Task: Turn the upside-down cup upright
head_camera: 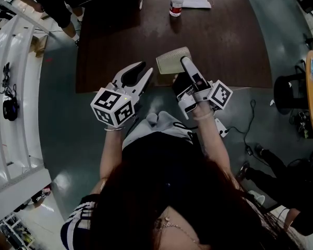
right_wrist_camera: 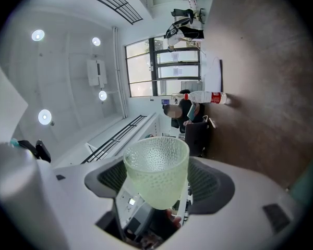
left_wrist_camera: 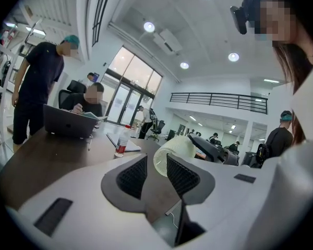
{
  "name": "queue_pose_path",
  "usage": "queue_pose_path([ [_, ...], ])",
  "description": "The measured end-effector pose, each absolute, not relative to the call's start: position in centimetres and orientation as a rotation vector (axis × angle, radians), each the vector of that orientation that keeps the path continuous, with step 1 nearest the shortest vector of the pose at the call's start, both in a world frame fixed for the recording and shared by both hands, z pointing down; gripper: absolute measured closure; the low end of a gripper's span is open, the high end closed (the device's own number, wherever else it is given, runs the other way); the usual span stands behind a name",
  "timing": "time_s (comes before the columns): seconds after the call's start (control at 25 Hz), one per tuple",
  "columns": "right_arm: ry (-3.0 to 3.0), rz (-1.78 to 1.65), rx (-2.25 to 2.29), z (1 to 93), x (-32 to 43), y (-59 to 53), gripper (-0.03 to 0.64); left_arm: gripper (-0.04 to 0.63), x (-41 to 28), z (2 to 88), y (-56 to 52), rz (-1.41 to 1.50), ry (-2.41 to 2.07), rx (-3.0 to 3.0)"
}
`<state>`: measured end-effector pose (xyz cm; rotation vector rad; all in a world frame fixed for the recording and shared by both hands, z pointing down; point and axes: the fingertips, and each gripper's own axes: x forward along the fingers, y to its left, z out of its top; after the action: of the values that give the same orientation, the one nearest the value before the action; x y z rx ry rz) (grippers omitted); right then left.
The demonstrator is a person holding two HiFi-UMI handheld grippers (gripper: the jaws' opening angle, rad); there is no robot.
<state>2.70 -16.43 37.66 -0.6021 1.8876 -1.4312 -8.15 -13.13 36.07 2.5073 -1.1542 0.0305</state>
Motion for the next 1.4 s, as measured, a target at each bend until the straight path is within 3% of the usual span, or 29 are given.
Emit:
queue_pose_path([
  [0.16,1.889,-1.428,-0.607,37.6,2.8,-16.4,0.249,0.437,-7.2,36.3,-12.6,0.067,-1.066,2.536],
  [0.32,1.888,-1.429,-0.589,37.5,2.7,-16.4,0.249,0.328,-5.9,36.8,-11.9,0.127,-0.964,2.581],
  [0.64,1.903,-1.457,-0.533,37.4,1.8,-16.0,0.249,0.227,-4.7,36.7,-11.7,0.136,-0.885,2.62],
  [1.4,1.902,-1.508,-0.414,36.9,0.6,-15.5,0.249,0.222,-3.9,35.5,-12.7,0.078,-0.851,2.659],
])
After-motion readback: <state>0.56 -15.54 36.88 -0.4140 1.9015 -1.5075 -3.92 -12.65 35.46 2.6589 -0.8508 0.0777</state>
